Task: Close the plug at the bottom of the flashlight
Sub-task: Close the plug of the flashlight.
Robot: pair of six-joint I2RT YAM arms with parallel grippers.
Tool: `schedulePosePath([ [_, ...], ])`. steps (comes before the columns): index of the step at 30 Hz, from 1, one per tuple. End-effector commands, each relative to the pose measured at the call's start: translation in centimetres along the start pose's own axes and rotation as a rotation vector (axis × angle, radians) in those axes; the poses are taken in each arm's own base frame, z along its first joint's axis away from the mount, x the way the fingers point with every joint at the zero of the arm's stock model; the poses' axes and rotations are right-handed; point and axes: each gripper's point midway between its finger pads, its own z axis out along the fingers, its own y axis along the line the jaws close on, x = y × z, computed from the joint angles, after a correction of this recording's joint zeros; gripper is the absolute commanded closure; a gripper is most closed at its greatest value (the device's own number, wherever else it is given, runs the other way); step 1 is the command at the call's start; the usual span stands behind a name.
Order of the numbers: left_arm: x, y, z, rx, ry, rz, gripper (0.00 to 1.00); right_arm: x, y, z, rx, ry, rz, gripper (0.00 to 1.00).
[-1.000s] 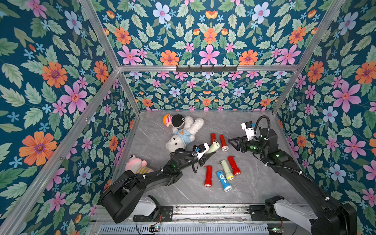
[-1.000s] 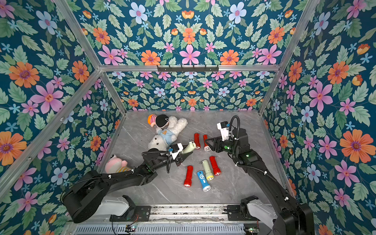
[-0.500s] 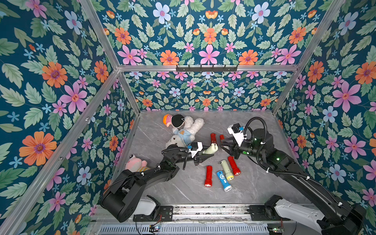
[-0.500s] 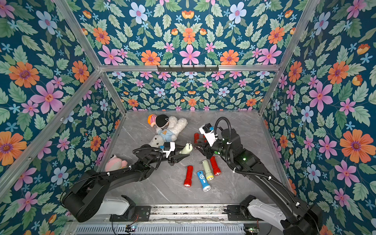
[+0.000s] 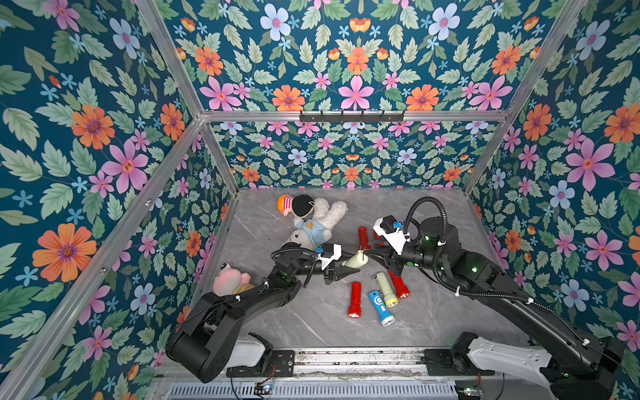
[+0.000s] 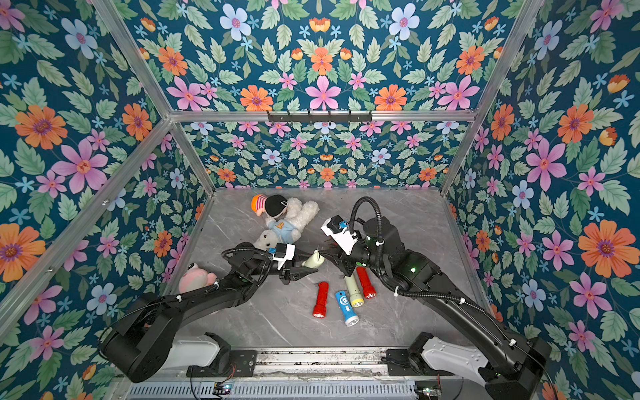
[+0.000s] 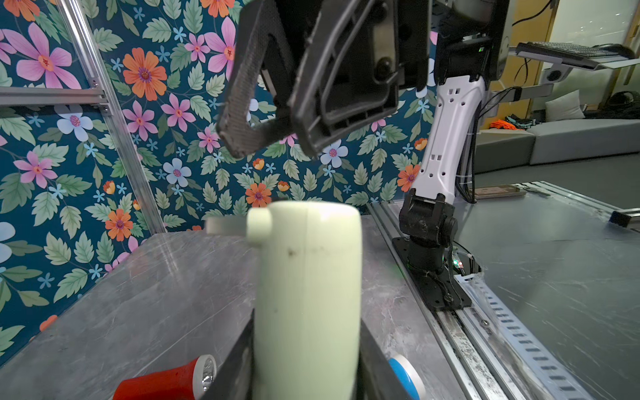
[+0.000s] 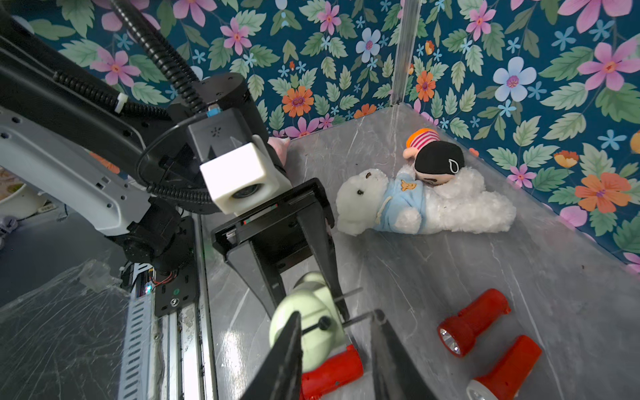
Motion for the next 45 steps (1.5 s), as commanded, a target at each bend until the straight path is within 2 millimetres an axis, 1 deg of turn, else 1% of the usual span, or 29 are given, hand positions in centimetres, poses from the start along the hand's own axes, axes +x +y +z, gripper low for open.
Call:
schedulePosePath([
  [1, -0.3, -0.3, -0.1, 0.028, 0.001, 0.016, 1.00, 0.6, -0.2, 0.1, 0.039, 0.046, -0.047, 0.65],
  [5, -0.4, -0.4, -0.2, 0.037, 0.004, 0.016, 1.00, 1.4, 0.1, 0.6, 0.058, 0.095, -0.067, 0.65],
  [9, -0.8, -0.5, -0.2, 0.043, 0.000, 0.025, 1.00, 1.6, 0.6, 0.7, 0.044, 0.101, -0.068, 0.64],
  [14, -0.9, -0.7, -0.2, 0.057, 0.009, 0.021, 1.00, 1.3, 0.7, 0.0, 0.056, 0.084, -0.075, 0.60],
  [19, -0.9, -1.0, -0.2, 0.079, 0.014, 0.005, 1.00, 1.3, 0.6, -0.3, 0.063, 0.100, -0.081, 0.58],
  [22, -0.9, -1.1, -0.2, 0.087, 0.019, -0.003, 1.00, 1.0, 0.9, -0.4, 0.048, 0.093, -0.089, 0.56],
  [28, -0.8, -1.0, -0.2, 0.085, 0.028, -0.005, 1.00, 0.5, 1.7, -0.3, 0.026, 0.084, -0.113, 0.49],
  [32, -0.9, -1.0, -0.1, 0.096, 0.029, -0.012, 1.00, 0.9, 2.4, 0.4, 0.036, 0.120, -0.164, 0.49],
  [36, -0.9, -1.0, 0.0, 0.100, 0.032, -0.014, 1.00, 1.7, 2.5, 1.1, 0.056, 0.160, -0.190, 0.49],
  [39, -1.0, -1.1, 0.0, 0.105, 0.032, -0.017, 1.00, 2.0, 2.2, 1.2, 0.071, 0.168, -0.189, 0.49],
  [45, -1.0, -1.2, -0.1, 0.106, 0.033, -0.018, 1.00, 1.7, 2.0, 0.8, 0.088, 0.147, -0.190, 0.49],
])
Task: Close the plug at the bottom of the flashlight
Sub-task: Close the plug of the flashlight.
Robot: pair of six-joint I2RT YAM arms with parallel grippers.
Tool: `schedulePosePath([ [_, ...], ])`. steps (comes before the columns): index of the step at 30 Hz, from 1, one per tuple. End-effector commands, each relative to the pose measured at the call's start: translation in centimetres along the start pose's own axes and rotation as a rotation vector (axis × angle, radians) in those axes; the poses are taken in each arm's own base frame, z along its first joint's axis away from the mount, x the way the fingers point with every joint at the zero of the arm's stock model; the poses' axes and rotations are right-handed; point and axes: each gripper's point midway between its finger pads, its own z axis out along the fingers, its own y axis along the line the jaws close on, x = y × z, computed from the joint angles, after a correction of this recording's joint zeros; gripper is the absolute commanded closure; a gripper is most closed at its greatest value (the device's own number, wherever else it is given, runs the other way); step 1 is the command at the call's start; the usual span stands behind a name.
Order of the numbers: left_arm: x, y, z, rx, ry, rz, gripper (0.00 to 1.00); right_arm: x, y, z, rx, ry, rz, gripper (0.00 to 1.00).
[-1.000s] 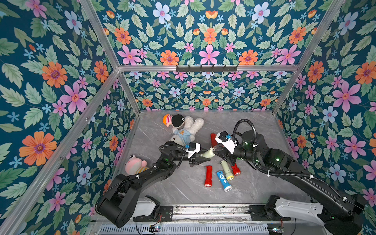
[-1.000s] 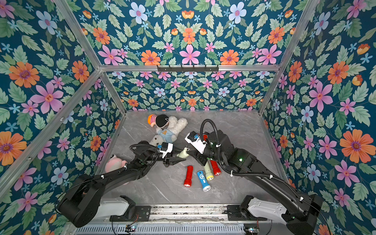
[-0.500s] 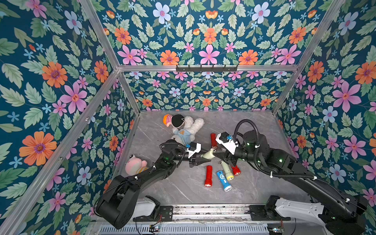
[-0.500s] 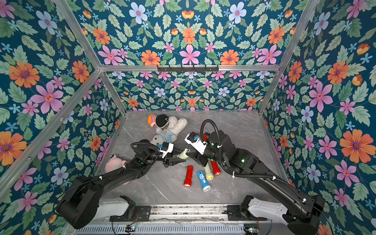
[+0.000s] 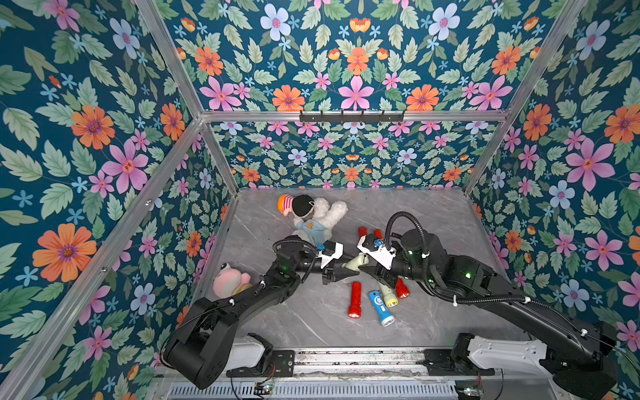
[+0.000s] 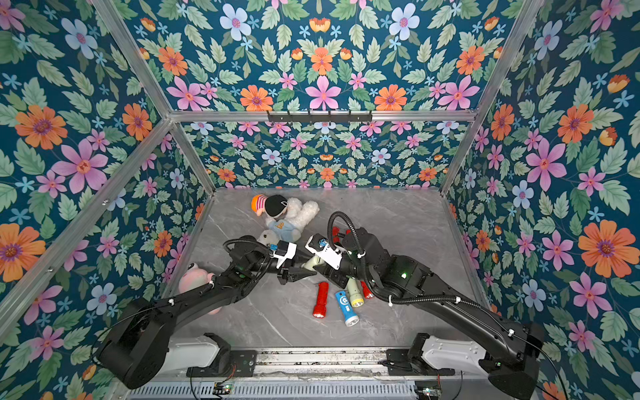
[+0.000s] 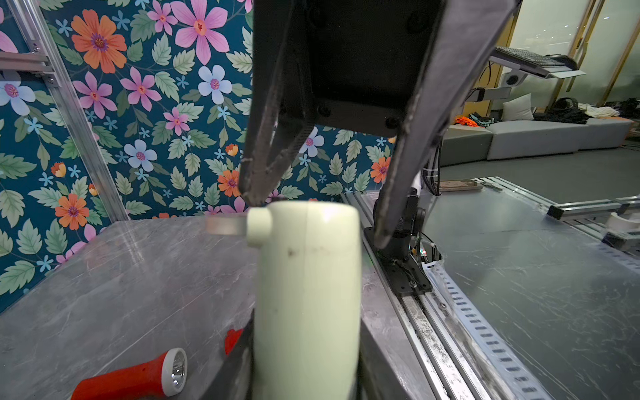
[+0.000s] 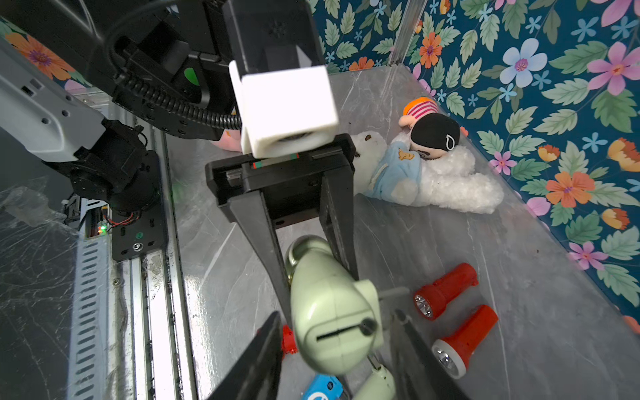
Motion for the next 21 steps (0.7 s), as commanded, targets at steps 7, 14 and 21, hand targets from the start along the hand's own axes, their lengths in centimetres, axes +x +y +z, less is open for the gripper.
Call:
schedulePosePath([
  [7, -0.9, 0.0, 0.1, 0.023, -0.011, 0.030, 1.00, 0.0, -0.1, 0.2, 0.016, 0.000, -0.003, 0.51],
  [14, -0.8, 0.0, 0.3, 0.038, -0.007, 0.012, 1.00, 0.6, 0.5, 0.7, 0.028, 0.029, -0.027, 0.53],
  [21, -0.5, 0.0, 0.3, 0.049, -0.003, -0.020, 1.00, 0.6, 0.7, 1.0, 0.037, 0.045, -0.047, 0.55],
])
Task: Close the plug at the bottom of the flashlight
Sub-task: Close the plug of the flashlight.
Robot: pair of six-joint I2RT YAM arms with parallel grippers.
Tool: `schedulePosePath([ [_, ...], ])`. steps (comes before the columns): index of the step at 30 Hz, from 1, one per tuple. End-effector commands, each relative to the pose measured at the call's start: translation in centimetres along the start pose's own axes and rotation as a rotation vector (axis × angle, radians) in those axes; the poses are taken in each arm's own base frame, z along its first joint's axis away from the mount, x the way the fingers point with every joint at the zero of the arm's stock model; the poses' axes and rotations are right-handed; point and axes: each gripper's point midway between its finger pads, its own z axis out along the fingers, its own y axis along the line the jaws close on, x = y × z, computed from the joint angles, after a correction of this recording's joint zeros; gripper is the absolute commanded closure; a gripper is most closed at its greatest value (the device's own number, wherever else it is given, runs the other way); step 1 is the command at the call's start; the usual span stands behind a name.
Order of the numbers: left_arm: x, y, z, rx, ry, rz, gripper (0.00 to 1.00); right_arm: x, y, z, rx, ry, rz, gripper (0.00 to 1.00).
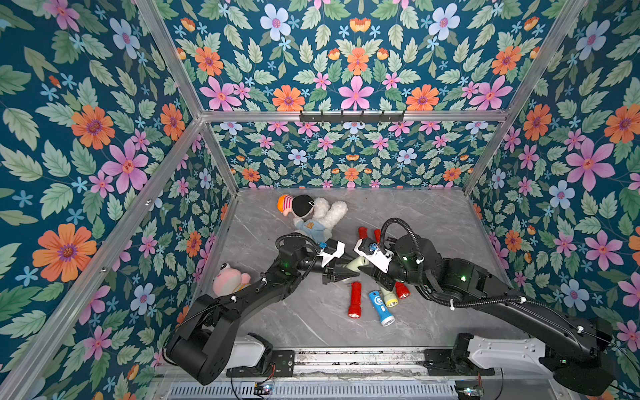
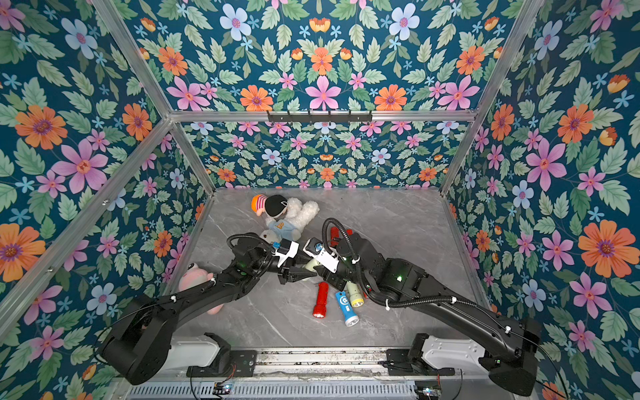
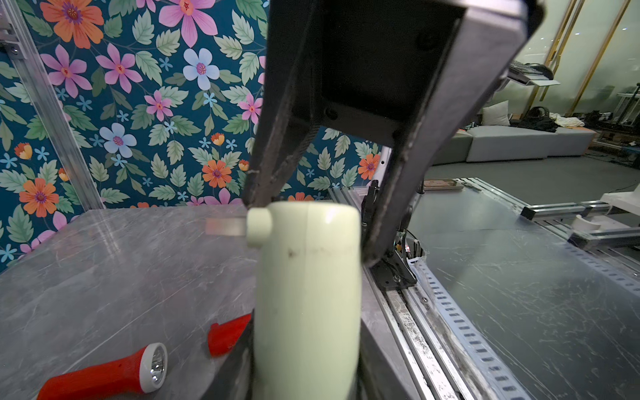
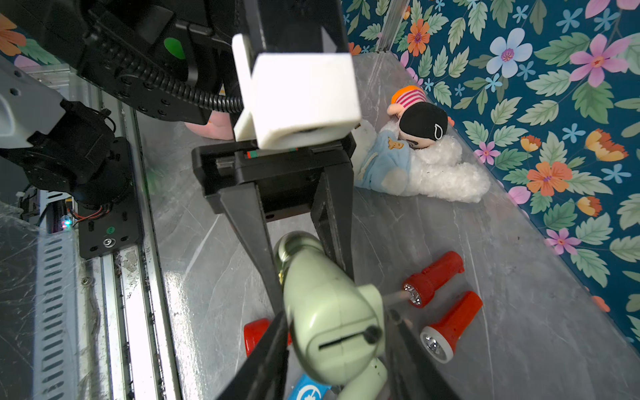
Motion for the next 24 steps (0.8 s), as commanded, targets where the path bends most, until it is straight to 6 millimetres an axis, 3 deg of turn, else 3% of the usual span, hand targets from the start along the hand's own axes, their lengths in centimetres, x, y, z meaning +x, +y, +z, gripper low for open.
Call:
schedulePosePath([
  [1, -1.02, 0.01, 0.06, 0.008, -0.022, 0.030, 1.00, -0.16, 0.55, 0.17, -0.020, 0.002, -0.026, 0.56],
  [24, -1.25, 0.15, 0.15, 0.017, -0.023, 0.023, 1.00, 0.54, 0.89, 0.67, -0.001, 0.044, -0.037, 0.77],
])
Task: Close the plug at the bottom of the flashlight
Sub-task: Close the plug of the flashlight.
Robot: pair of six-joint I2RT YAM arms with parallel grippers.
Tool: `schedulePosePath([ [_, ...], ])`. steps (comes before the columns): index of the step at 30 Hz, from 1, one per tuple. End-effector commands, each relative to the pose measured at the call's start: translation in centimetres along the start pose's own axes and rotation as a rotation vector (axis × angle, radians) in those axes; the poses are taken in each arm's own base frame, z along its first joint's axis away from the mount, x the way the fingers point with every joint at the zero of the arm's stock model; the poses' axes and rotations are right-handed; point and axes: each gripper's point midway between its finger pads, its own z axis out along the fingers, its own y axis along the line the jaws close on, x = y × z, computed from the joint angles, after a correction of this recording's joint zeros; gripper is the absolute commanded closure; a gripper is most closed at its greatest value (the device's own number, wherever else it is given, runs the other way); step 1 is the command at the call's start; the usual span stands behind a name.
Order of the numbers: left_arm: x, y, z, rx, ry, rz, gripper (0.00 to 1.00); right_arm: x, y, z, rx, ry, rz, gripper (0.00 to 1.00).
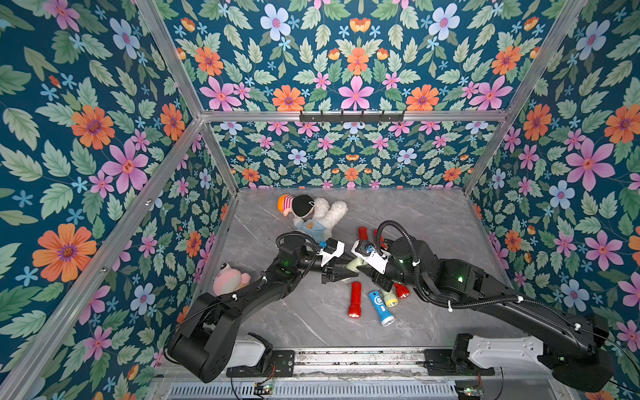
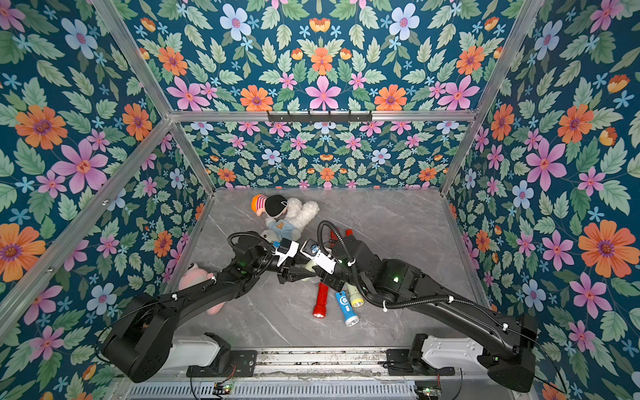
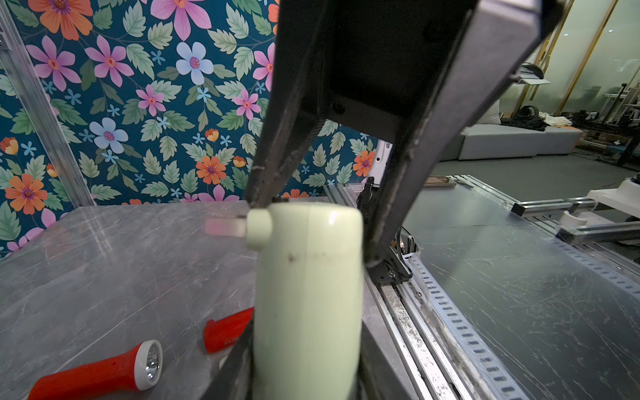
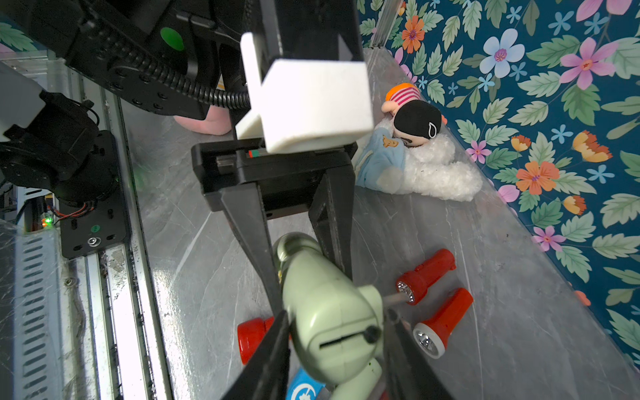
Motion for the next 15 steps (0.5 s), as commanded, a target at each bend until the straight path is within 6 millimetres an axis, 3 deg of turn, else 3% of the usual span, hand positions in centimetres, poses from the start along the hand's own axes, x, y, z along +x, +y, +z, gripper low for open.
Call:
schedulePosePath([
  [1, -1.30, 0.27, 0.12, -0.007, -0.026, 0.035, 1.00, 0.53, 0.72, 0.30, -0.028, 0.024, -0.019, 0.77],
  [6, -1.32, 0.25, 0.13, -0.003, -0.026, 0.032, 1.00, 0.40, 0.65, 0.24, -0.018, 0.020, -0.023, 0.71],
  [9, -1.23, 0.23, 0.15, -0.001, -0.025, 0.030, 1.00, 0.33, 0.53, 0.13, -0.008, 0.016, -0.024, 0.60],
  [15, -1.18, 0.25, 0.12, 0.000, -0.024, 0.027, 1.00, 0.37, 0.36, -0.10, 0.002, 0.019, -0.019, 0.59],
])
